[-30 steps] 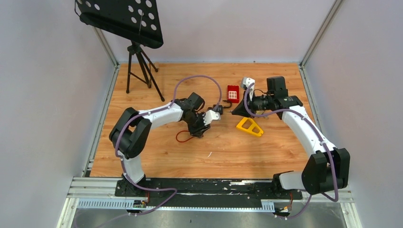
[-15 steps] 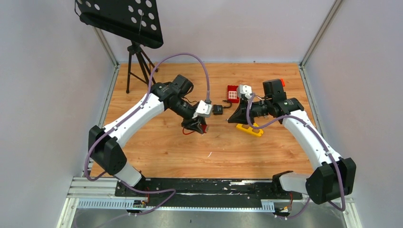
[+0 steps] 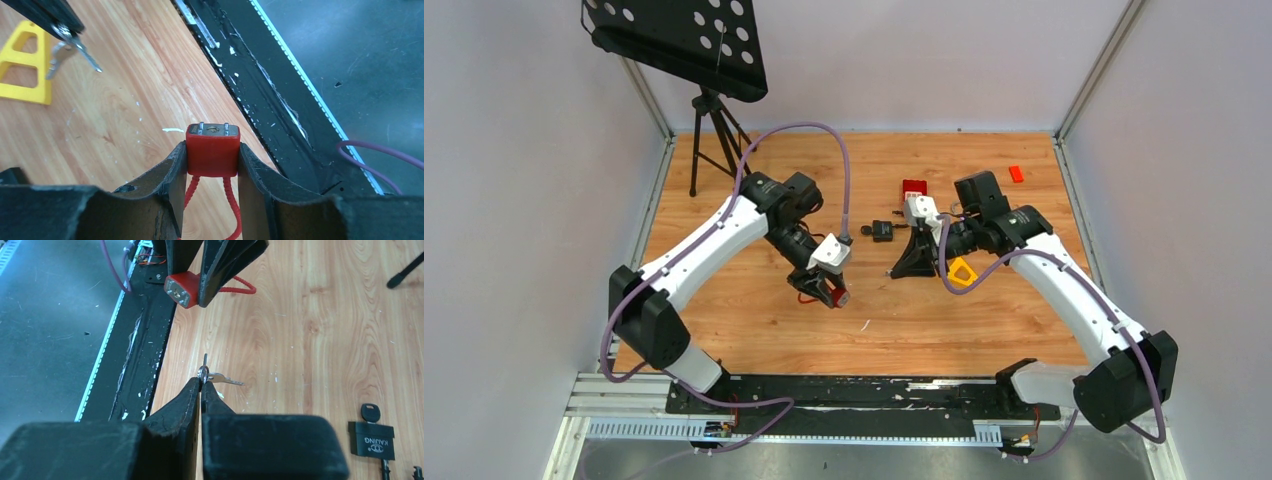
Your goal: Unlock with the key
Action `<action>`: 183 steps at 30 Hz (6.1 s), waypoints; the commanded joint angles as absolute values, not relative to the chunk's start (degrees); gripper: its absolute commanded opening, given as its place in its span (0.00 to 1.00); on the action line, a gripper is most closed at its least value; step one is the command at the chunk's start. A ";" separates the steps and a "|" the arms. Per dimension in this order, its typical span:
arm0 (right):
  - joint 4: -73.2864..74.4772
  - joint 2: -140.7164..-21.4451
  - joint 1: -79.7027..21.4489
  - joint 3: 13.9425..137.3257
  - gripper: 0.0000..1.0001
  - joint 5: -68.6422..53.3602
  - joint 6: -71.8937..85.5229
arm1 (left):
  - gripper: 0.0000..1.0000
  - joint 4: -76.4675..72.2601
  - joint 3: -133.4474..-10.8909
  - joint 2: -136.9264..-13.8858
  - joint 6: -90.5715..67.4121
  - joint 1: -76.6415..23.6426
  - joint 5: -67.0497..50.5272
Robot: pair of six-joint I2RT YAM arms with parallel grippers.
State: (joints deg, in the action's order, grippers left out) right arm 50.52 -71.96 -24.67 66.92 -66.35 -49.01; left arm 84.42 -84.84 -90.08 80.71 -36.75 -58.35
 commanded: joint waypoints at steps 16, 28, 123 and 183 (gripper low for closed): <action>32.24 -67.80 -37.65 66.44 0.00 -58.05 -34.46 | 0.00 43.26 -66.28 -68.35 61.96 -37.02 -50.86; 19.13 -74.01 -36.23 65.24 0.00 -52.93 -13.02 | 0.00 10.02 -51.77 -61.02 44.13 -37.18 -32.74; 9.16 -89.96 -29.41 68.18 0.00 -53.90 10.54 | 0.00 -0.26 -43.32 -59.91 50.34 -46.86 -11.52; -2.98 -93.02 -37.45 62.41 0.00 -52.45 12.16 | 0.00 -1.84 -45.98 -63.11 38.75 -47.64 -12.16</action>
